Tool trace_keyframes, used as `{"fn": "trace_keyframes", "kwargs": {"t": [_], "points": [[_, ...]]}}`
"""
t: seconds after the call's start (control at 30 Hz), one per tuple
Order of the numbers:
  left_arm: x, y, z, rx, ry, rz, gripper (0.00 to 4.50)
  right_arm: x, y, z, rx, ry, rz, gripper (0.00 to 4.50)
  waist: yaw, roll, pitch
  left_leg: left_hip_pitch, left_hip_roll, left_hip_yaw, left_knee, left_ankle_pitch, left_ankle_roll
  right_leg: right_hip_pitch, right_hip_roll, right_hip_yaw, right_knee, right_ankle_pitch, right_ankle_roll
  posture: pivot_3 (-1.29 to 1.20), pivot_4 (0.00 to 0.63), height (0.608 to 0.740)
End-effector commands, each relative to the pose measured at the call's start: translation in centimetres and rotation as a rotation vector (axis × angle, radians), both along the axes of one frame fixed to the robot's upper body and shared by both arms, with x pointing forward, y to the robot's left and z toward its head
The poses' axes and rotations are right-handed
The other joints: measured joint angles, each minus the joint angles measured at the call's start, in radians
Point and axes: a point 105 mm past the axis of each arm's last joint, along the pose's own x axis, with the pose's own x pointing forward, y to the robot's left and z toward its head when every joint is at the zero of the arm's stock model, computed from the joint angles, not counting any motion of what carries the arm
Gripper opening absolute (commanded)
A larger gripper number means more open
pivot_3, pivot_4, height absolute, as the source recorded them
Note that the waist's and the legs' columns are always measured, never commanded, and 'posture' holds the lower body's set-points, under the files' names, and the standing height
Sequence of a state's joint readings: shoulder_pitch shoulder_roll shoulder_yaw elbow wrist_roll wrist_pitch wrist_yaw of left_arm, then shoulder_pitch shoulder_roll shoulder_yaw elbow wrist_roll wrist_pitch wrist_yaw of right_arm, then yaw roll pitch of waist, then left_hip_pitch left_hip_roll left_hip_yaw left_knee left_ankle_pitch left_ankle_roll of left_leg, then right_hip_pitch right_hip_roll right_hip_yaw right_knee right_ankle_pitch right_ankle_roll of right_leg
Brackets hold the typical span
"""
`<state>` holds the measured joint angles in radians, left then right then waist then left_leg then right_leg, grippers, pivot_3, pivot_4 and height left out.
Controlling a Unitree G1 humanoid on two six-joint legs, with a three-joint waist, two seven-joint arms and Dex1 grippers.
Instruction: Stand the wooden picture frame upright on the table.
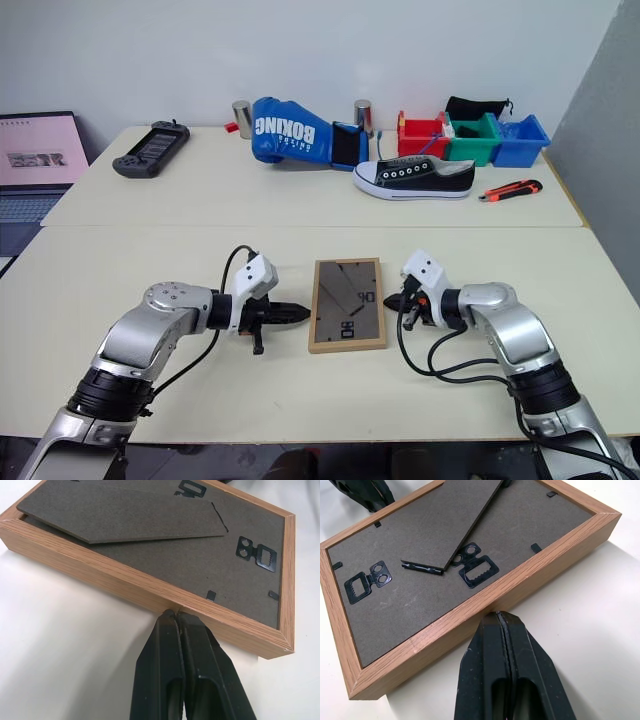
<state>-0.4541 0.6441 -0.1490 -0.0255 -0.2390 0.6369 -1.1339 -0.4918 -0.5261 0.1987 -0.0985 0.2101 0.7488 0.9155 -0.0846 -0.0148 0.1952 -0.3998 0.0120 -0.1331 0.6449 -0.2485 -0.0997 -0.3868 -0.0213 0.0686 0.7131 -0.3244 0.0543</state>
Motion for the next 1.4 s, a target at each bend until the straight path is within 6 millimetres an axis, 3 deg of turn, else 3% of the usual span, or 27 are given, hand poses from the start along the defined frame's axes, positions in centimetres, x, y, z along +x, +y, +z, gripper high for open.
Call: {"fn": "trace_keyframes", "kwargs": {"t": [0.03, 0.13, 0.27, 0.47, 0.57, 1.0, 1.2, 1.4], "points": [[0.4, 0.4, 0.8, -0.001, -0.049, -0.010, 0.07, -0.4, 0.9, 1.4, 0.025, -0.046, 0.082, 0.00, 0.000, 0.000, 0.000, 0.000, 0.000, 0.000, 0.000, 0.000, 0.000, 0.000, 0.000, 0.000, 0.000, 0.000, 0.000, 0.00, 0.150, 0.740], [0.8, 1.9, 1.5, -0.030, -0.028, 0.052, 0.07, -0.1, -1.2, 1.5, -0.019, -0.050, 0.067, 0.00, -0.001, 0.000, 0.000, 0.000, 0.000, 0.000, 0.000, 0.000, 0.000, 0.000, 0.000, 0.000, 0.000, 0.000, 0.000, 0.00, 0.150, 0.740], [0.0, 2.0, 2.2, -0.122, 0.051, 0.066, 0.07, 0.1, -3.4, 1.7, -0.083, -0.059, 0.077, 0.00, 0.001, 0.000, 0.000, 0.000, 0.000, 0.000, 0.000, 0.000, 0.000, 0.000, 0.000, 0.000, -0.001, 0.000, 0.000, 0.00, 0.150, 0.740], [-2.1, 1.8, 3.8, -0.402, 0.457, 0.185, 1.19, 0.6, -5.2, 2.5, -0.159, -0.086, 0.130, 0.00, -0.002, 0.000, 0.000, 0.000, 0.000, 0.000, 0.000, 0.000, 0.000, 0.000, 0.000, 0.000, -0.001, 0.000, 0.000, 0.00, 0.150, 0.740], [-2.5, 2.0, 3.3, -0.420, 0.608, 0.252, 1.78, 0.6, -5.1, 2.6, -0.187, -0.106, 0.194, 0.00, -0.003, 0.000, 0.000, 0.000, 0.001, 0.000, 0.000, 0.000, 0.000, 0.001, 0.001, -0.001, 0.000, 0.000, 0.000, 0.00, 0.150, 0.740], [-0.6, 1.3, 2.4, -0.370, 0.777, 0.365, 4.39, 0.5, -3.5, 2.4, -0.158, -0.119, 0.254, 0.00, 0.000, 0.000, 0.000, 0.001, 0.001, 0.000, 0.001, 0.001, -0.002, 0.001, 0.000, 0.000, 0.000, 0.000, 0.000, 0.00, 0.150, 0.740], [-1.5, 1.0, 2.2, -0.374, 0.818, 0.320, 4.46, 0.5, -3.3, 2.3, -0.154, -0.119, 0.247, 0.00, -0.001, 0.000, 0.000, 0.001, 0.001, 0.000, 0.000, 0.001, -0.002, 0.001, 0.000, 0.000, 0.000, 0.000, 0.000, 0.00, 0.150, 0.740], [-2.1, 1.2, 0.4, -0.338, 0.855, 0.360, 4.46, 0.3, -2.8, 1.6, -0.147, -0.113, 0.243, 0.00, -0.001, 0.000, 0.000, 0.001, 0.001, 0.000, 0.000, 0.001, -0.002, 0.001, 0.000, 0.000, 0.000, 0.000, 0.000, 0.00, 0.150, 0.740]]}}
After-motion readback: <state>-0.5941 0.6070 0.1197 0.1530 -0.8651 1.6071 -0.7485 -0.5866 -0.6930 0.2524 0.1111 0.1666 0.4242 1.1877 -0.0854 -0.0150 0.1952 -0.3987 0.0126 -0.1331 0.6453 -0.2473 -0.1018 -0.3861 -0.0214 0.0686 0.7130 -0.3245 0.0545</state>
